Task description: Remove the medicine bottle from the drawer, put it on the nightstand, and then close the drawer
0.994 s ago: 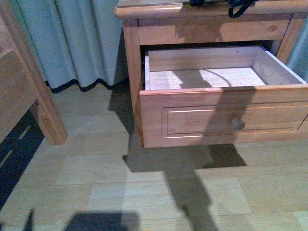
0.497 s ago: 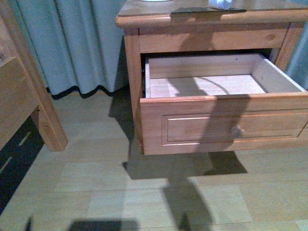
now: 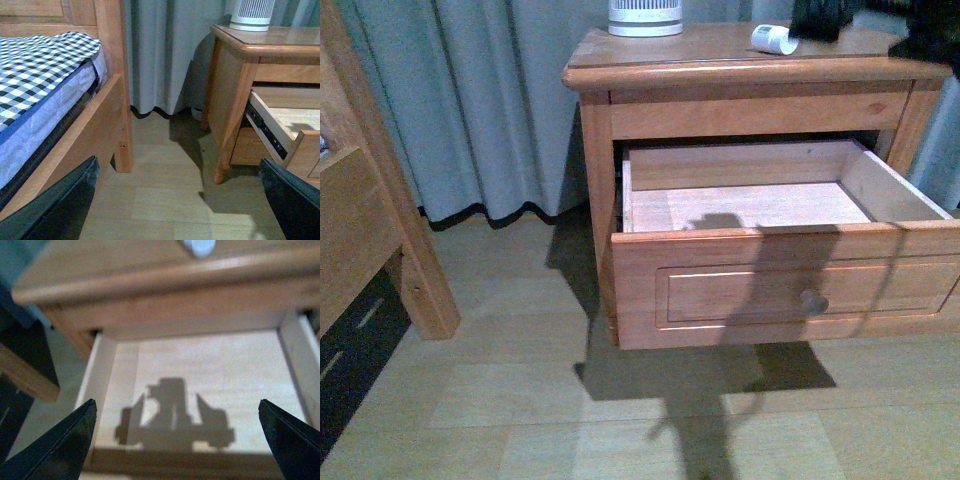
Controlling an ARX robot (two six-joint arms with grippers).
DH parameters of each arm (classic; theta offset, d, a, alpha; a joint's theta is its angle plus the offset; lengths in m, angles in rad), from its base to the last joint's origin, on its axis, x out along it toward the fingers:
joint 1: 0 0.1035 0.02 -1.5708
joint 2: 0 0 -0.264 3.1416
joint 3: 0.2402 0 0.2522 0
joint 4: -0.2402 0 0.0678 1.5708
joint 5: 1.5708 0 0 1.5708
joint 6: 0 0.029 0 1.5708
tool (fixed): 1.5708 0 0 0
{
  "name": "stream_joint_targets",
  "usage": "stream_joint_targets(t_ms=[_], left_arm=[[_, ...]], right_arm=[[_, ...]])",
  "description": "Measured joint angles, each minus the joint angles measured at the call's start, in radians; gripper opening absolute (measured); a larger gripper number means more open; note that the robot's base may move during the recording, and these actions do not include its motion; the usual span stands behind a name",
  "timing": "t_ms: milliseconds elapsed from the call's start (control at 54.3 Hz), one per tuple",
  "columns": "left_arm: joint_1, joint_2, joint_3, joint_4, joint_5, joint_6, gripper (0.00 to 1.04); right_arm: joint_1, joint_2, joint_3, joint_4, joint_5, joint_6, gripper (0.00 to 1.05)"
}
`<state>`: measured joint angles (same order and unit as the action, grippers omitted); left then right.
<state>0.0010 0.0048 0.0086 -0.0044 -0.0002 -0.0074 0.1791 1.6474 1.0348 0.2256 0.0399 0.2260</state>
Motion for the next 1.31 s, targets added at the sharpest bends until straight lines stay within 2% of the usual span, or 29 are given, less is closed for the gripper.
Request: stream_joint_targets(t_ms=[55, 110, 294, 479, 663, 902, 1307], left_arm=[[0.000, 0.000, 0.000, 0.000, 0.000, 0.000, 0.98], [0.000, 0.000, 0.000, 0.000, 0.000, 0.000, 0.98], [0.000, 0.000, 0.000, 0.000, 0.000, 0.000, 0.98], [0.000, 0.000, 0.000, 0.000, 0.000, 0.000, 0.98], [0.000, 0.000, 0.000, 0.000, 0.000, 0.000, 0.98], [0.000, 0.000, 0.000, 0.000, 0.000, 0.000, 0.98], [0.000, 0.000, 0.000, 0.000, 0.000, 0.000, 0.98]], right_arm=[[0.003, 0.000, -0.158, 0.068, 0.010, 0.013, 0.98], [0.003, 0.020, -0.249, 0.132, 0.043, 0.011, 0.93], [0.006, 0.130, -0.456, 0.411, 0.130, -0.040, 0.62], [0.007, 0.265, -0.482, 0.587, 0.174, -0.087, 0.35], [-0.006, 0.401, -0.400, 0.748, 0.212, -0.165, 0.04], [-0.035, 0.535, -0.230, 0.793, 0.235, -0.251, 0.03], [-0.058, 0.770, 0.210, 0.676, 0.255, -0.365, 0.03]])
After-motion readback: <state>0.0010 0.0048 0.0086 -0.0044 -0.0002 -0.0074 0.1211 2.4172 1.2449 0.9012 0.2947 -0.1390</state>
